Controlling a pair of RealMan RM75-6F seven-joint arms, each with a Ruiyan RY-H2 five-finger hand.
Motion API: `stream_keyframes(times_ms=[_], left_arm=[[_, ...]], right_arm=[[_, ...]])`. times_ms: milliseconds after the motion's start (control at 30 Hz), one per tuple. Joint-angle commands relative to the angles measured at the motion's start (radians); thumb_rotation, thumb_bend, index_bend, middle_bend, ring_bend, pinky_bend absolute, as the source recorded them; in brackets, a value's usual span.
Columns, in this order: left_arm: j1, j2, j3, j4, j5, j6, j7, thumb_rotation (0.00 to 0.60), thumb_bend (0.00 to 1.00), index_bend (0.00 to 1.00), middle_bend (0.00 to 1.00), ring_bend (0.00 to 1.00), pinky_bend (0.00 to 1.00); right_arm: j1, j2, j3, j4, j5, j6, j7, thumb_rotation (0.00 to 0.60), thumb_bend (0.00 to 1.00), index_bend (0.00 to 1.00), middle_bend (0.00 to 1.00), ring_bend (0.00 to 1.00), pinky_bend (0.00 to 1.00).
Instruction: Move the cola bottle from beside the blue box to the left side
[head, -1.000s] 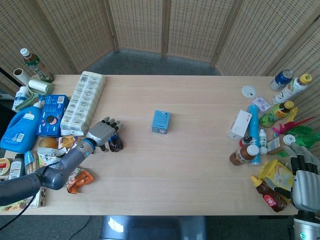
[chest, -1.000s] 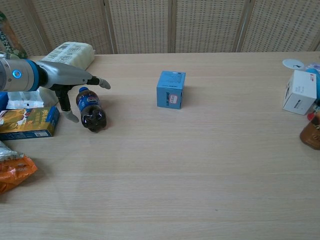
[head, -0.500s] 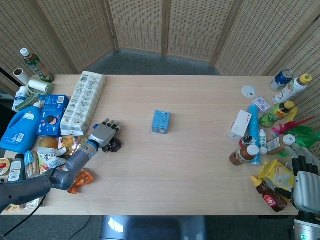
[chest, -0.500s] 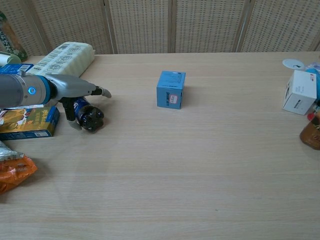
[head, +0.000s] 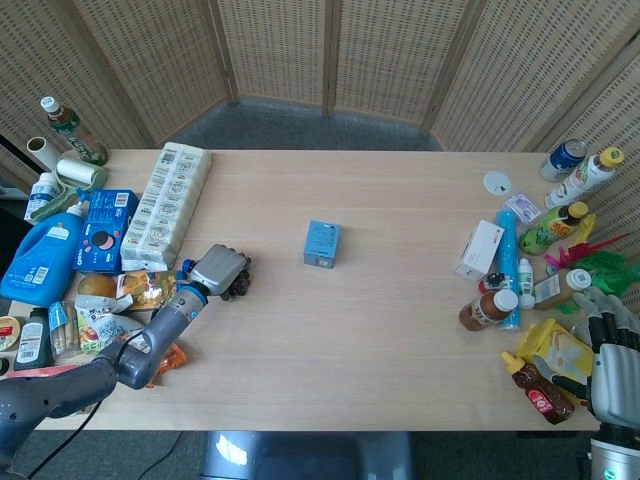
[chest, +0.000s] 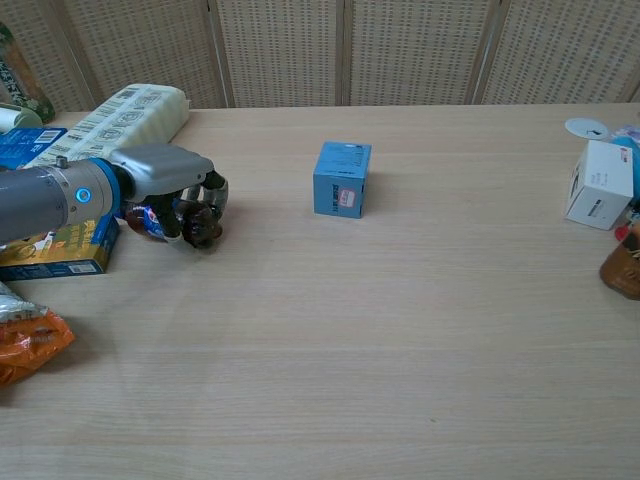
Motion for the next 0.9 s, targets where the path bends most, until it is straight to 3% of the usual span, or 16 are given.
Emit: stream_keyframes(times_ms=[33,133,267,600,900], left_arm=[[0.019,-0.021,-0.009,0.031,0.033,0.045,-0.047,0.600,0.22,0.83,0.84,0.89,0.74],[0.026,-0.016,-0.022,0.041,0.051,0.064,-0.084,0.600,0.22,0.88,0.89,0.94,0.79],[0.039,0.029,-0.046,-0.008,0.060,0.091,-0.128,0.600,0.22,0.88,0.89,0.94,0.80],[0.088,0.309,-0.171,-0.398,-0.018,0.196,-0.094,0.600,0.22,0.86,0.87,0.93,0.79],[0.118,0.467,-0.317,-0.674,-0.142,0.313,-0.050,0.600,0.22,0.86,0.86,0.92,0.78]], right_arm=[[0.002,-0.001,0.002,0.001,0.002,-0.004,0.002,0.598,0.11,0.14,0.00,0.00,0.00],[0.006,-0.006,0.005,0.005,0.005,-0.010,0.007,0.597,0.11,0.14,0.00,0.00,0.00],[0.013,-0.015,0.007,0.016,0.010,-0.024,0.016,0.596,0.12,0.14,0.00,0.00,0.00],[0.050,-0.056,-0.003,0.078,0.005,-0.094,0.052,0.595,0.12,0.15,0.00,0.00,0.00],[0.071,-0.094,-0.014,0.152,-0.023,-0.121,0.121,0.598,0.11,0.14,0.00,0.00,0.00]])
